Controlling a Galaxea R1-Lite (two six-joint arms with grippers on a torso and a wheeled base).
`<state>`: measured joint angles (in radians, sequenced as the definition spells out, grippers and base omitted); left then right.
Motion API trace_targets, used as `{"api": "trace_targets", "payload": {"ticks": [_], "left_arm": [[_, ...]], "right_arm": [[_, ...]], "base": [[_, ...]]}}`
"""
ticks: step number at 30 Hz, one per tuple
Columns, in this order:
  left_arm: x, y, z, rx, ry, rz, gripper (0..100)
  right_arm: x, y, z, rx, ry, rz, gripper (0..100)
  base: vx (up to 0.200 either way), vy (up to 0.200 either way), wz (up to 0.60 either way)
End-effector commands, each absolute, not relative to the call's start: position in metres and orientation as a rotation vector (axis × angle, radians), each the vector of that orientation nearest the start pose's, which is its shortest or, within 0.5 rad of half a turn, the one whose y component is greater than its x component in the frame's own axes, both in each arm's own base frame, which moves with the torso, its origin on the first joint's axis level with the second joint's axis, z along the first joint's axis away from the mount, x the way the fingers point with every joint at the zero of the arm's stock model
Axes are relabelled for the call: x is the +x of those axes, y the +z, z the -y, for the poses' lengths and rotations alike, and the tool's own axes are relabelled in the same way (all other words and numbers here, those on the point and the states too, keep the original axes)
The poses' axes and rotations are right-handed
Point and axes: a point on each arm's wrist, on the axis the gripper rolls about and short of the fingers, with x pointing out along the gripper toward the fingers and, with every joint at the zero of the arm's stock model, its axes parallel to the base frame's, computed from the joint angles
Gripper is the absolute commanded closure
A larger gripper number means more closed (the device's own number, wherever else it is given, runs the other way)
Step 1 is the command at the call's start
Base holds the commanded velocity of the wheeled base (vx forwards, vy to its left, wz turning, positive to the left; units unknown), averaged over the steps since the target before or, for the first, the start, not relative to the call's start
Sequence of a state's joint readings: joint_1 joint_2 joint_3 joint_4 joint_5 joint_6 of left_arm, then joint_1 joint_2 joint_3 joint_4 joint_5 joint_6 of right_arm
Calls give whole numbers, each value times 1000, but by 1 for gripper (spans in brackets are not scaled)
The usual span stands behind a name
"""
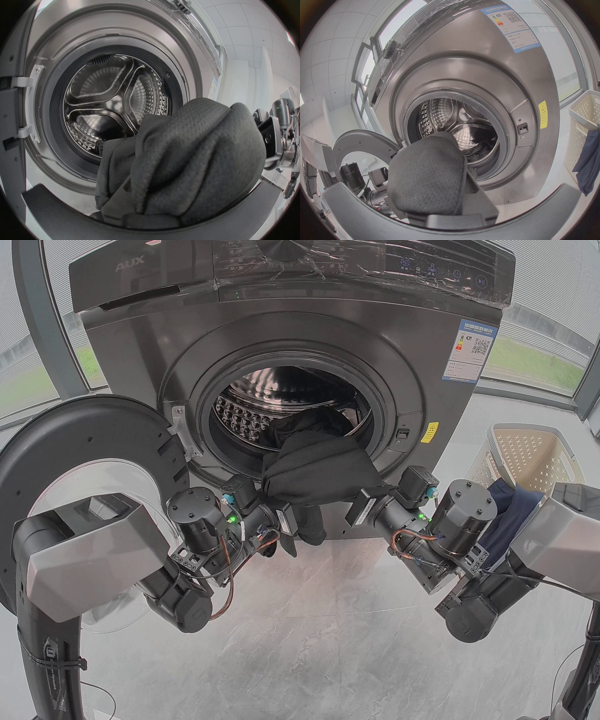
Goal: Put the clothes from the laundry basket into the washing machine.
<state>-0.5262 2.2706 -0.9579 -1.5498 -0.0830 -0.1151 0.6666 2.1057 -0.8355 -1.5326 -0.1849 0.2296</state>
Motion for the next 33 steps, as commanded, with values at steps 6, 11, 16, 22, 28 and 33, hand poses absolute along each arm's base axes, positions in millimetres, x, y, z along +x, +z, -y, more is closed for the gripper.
{"api": "trace_targets", "payload": {"ticks": [6,11,16,22,28,33], "left_arm": [[348,113,205,-169,-618,212,100],[338,119,198,-170,-617,204,100],[312,123,185,-164,-620,153,100],[269,124,170,-146,-639,73,100],[223,123,147,-123,-652,1,100],[212,132,138,-136,-652,20,100]], "right_arm": [[291,136,-225,321,515,161,0],[259,108,-203,225,577,3,0],[213,91,-186,136,636,-130,0],[181,90,-171,82,692,-178,0],[166,86,-148,40,652,-225,0],[183,87,-130,48,544,-212,0]], "base": [[0,0,0],[0,0,0],[0,0,0],[0,0,0],[0,0,0],[0,0,0]]}}
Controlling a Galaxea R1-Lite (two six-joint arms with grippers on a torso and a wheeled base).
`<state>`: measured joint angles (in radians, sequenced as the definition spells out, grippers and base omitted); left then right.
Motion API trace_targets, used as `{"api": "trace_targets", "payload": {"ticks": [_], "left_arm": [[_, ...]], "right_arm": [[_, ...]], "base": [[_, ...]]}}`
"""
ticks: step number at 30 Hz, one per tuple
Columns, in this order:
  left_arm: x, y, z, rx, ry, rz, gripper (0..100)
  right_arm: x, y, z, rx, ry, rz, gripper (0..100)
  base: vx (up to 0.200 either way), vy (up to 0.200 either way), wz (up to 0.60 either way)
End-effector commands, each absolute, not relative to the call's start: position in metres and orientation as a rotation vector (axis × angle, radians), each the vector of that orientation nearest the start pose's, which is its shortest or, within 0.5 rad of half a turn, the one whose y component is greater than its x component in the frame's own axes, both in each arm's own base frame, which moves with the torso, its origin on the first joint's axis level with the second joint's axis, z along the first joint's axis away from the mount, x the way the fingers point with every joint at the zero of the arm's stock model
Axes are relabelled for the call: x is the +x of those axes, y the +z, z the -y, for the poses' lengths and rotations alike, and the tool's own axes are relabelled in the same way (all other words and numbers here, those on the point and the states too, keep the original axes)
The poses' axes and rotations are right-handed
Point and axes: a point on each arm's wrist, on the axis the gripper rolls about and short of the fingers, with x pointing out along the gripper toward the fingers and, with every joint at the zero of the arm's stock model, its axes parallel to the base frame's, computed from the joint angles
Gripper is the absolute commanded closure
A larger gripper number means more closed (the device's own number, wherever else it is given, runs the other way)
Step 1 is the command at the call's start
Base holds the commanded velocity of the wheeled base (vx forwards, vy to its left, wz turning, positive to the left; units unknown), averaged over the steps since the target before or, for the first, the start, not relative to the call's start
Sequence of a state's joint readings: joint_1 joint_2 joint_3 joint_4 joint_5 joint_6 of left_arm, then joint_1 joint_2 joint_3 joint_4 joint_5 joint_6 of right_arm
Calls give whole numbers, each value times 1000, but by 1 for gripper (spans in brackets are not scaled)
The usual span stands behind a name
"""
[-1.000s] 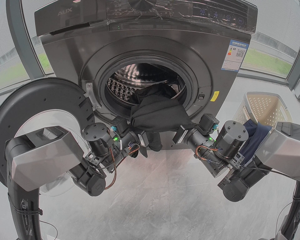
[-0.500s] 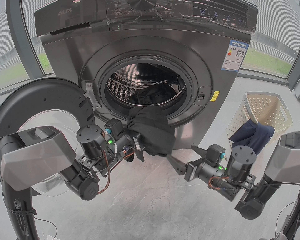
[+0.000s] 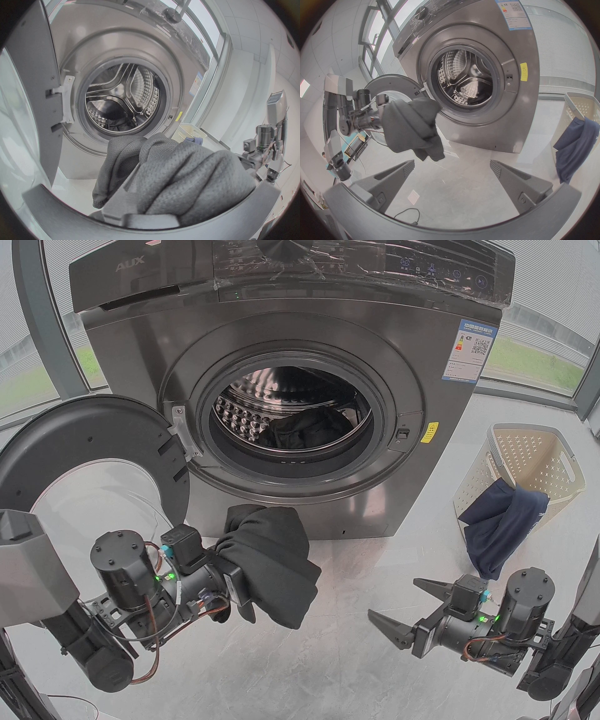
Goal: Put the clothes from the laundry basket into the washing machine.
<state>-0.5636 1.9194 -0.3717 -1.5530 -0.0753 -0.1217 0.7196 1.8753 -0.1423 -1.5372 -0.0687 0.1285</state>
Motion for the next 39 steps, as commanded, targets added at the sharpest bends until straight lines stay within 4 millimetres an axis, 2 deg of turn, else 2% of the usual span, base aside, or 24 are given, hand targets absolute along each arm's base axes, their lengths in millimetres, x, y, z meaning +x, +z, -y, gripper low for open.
{"api": "trace_targets", "payload": {"ticks": [1,4,5,9,23,29,35,39], "left_arm": [[212,131,138,-133,-651,18,100],[211,128,138,-131,-654,5,100],[209,126,137,-127,-655,-7,100],[210,128,138,-131,-655,5,100],[202,126,139,-121,-676,-11,100],[202,124,139,-120,-676,-17,100],[202,122,139,-114,-677,-25,100],[201,121,141,-113,-685,-30,100]], "right_arm": [[186,86,-127,56,525,-213,0],[194,84,-127,65,493,-214,0],[205,80,-126,68,437,-219,0],[216,80,-116,84,364,-206,0],[215,85,-120,95,388,-188,0],[214,84,-122,98,395,-194,0],[212,84,-126,102,413,-193,0],[211,84,-128,101,422,-193,0]], "base": [[0,0,0],[0,0,0],[0,0,0],[0,0,0],[0,0,0],[200,0,0],[0,0,0],[200,0,0]]}}
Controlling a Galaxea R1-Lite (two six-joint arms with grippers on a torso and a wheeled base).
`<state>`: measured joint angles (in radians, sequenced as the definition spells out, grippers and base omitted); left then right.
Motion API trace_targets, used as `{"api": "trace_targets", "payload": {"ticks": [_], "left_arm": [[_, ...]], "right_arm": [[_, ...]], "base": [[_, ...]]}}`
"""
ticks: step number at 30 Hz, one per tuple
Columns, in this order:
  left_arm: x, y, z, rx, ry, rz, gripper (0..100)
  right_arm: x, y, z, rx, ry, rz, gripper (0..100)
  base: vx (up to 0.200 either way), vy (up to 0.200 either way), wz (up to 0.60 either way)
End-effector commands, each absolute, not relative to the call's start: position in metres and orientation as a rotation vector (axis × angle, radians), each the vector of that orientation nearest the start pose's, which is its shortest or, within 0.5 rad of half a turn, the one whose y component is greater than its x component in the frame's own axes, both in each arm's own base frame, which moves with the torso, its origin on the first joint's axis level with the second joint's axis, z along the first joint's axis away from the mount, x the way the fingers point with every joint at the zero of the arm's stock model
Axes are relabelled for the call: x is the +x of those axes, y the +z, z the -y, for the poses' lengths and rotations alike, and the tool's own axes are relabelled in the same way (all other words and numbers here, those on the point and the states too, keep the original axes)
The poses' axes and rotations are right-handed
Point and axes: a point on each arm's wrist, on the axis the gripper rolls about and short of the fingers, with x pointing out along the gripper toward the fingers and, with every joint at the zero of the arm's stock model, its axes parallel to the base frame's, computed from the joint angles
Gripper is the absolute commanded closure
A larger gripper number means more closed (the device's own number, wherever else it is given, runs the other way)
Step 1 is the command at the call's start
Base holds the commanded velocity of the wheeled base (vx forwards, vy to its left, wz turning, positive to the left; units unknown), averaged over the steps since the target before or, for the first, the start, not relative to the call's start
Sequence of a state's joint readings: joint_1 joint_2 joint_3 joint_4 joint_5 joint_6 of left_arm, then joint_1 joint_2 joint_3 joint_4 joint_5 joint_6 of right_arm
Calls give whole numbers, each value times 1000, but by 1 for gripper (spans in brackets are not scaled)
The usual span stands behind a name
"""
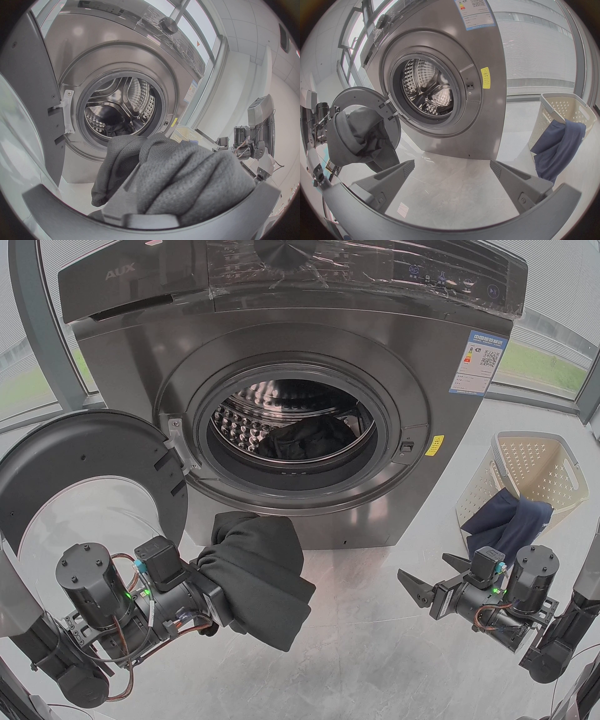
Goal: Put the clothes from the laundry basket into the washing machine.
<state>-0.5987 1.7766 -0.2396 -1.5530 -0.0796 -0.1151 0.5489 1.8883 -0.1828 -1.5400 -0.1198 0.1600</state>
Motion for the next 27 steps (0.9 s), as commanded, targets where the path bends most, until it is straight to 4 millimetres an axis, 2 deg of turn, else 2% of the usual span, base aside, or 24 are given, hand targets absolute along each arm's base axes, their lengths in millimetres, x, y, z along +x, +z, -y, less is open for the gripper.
{"api": "trace_targets", "payload": {"ticks": [1,6,20,23,27], "left_arm": [[201,121,141,-113,-685,-30,100],[199,120,142,-109,-694,-38,100],[197,120,145,-94,-705,-35,100],[197,119,145,-97,-705,-37,100],[197,120,144,-97,-703,-36,100]], "right_arm": [[211,84,-128,101,422,-193,0],[212,86,-129,106,422,-183,0],[211,85,-129,108,424,-190,0],[211,85,-129,109,423,-192,0],[211,84,-129,108,423,-193,0]], "base": [[200,0,0],[200,0,0],[0,0,0],[0,-200,0],[0,0,0]]}}
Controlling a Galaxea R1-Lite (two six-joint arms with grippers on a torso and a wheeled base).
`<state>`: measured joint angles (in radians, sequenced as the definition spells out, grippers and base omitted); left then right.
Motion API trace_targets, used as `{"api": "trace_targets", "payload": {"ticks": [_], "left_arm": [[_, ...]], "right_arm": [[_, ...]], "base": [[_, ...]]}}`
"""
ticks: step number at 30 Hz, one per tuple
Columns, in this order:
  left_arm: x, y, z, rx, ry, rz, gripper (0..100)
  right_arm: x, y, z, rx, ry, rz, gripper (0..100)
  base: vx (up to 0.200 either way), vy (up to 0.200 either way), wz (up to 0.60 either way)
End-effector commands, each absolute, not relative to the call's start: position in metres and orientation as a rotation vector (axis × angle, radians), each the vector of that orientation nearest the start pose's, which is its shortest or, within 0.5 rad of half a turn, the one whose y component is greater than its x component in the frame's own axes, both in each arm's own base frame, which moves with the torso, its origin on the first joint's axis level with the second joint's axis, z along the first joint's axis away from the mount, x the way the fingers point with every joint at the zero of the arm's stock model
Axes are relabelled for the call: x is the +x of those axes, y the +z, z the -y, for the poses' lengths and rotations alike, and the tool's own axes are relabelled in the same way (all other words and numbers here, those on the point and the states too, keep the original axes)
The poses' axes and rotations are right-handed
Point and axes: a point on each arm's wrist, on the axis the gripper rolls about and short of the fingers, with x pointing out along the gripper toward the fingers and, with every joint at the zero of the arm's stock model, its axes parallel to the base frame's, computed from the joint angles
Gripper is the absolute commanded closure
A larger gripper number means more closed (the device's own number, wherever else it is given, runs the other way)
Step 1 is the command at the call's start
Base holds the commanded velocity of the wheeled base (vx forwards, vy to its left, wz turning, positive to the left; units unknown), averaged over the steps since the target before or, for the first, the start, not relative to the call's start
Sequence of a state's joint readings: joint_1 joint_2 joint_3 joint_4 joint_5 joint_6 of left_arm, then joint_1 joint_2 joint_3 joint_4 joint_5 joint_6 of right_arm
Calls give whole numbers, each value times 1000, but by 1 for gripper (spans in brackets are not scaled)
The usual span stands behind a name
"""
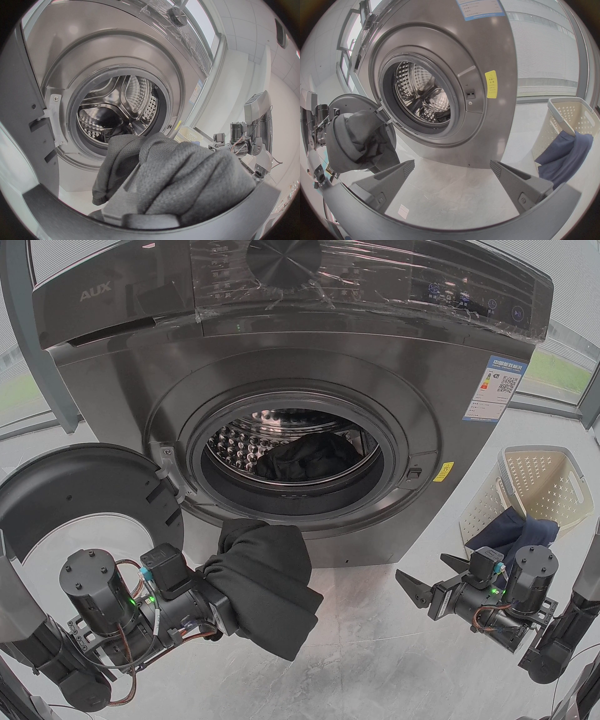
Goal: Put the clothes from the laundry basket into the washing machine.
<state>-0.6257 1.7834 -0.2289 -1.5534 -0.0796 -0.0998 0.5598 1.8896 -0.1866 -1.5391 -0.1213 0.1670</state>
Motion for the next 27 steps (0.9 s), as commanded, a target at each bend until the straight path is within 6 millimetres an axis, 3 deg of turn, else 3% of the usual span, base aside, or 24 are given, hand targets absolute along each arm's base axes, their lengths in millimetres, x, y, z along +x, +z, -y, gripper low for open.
{"api": "trace_targets", "payload": {"ticks": [1,14,20,27], "left_arm": [[197,120,144,-97,-702,-36,100],[199,120,144,-102,-697,-34,100],[198,119,145,-100,-702,-38,100],[197,117,145,-93,-704,-49,100]], "right_arm": [[211,84,-129,108,425,-194,0],[210,84,-129,108,425,-195,0],[209,84,-130,108,429,-197,0],[209,84,-131,113,431,-198,0]], "base": [[0,0,0],[0,0,0],[200,0,0],[0,0,0]]}}
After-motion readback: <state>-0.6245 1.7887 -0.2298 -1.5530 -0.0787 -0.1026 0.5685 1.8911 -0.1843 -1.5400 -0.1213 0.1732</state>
